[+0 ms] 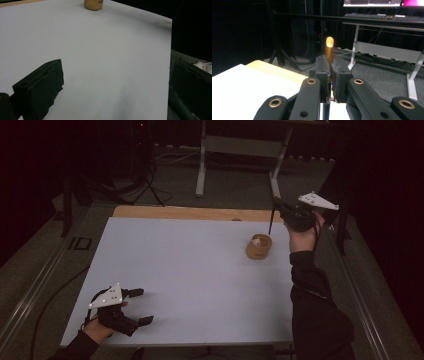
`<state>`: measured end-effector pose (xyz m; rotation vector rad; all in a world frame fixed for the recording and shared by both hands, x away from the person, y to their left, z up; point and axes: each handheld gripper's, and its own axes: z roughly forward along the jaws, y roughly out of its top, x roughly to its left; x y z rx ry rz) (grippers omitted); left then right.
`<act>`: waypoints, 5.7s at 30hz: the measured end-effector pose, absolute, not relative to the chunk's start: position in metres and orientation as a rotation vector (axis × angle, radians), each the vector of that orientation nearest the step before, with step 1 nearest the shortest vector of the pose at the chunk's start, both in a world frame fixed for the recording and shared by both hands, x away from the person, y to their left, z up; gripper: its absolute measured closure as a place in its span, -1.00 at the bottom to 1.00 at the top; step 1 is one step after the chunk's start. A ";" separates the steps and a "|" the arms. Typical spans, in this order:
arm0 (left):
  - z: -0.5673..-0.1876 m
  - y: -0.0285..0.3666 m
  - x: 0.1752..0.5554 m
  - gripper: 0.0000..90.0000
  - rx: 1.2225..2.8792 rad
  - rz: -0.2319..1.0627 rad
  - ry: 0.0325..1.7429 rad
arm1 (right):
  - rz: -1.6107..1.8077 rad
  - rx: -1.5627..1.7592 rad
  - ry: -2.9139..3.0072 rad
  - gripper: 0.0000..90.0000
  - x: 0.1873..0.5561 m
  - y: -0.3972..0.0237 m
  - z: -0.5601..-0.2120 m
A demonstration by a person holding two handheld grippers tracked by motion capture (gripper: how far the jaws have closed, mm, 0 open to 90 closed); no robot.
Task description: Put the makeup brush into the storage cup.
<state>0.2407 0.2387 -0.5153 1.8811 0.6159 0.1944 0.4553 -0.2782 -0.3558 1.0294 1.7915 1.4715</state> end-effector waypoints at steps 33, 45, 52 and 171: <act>-0.517 0.239 0.241 -0.99 1.882 0.184 0.614 | 1.462 1.150 1.810 0.88 0.474 -0.283 -0.422; -0.517 0.238 0.241 -0.99 1.884 0.183 0.610 | 1.424 1.197 1.841 0.88 0.478 -0.285 -0.444; -0.517 0.238 0.241 -0.99 1.884 0.182 0.610 | 1.395 1.248 1.867 0.88 0.481 -0.286 -0.452; -0.513 0.238 0.238 -0.99 1.865 0.180 0.602 | 1.534 0.853 2.577 -0.69 0.329 -0.264 -0.505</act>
